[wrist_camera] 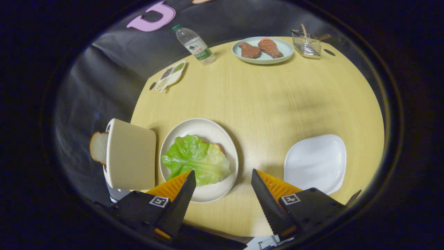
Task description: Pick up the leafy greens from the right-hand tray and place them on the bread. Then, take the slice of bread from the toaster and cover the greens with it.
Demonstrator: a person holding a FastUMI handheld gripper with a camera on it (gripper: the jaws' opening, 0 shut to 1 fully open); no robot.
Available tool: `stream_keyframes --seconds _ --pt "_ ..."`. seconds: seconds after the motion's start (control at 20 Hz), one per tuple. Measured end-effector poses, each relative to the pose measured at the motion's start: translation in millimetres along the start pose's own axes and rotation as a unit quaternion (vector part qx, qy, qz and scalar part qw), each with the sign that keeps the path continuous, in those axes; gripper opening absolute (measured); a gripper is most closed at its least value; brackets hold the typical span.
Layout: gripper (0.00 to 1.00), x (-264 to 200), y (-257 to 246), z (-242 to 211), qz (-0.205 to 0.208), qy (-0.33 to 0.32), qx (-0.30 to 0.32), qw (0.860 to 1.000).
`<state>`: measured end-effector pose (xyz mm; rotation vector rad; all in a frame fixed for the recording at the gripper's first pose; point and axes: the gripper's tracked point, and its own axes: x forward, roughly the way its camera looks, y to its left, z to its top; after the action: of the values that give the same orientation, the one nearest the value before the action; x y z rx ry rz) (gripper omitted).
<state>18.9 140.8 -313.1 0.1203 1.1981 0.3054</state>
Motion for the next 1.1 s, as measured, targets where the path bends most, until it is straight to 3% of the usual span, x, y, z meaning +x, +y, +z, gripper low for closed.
stream_keyframes --seconds 0.5,0.75,1.1 --pt "1.00 -35 102 -14 0.050 0.048 0.058 0.996" --pt "1.00 -45 186 -13 0.096 0.088 0.133 0.982" --pt "1.00 -38 288 -3 0.126 0.108 0.107 0.980"
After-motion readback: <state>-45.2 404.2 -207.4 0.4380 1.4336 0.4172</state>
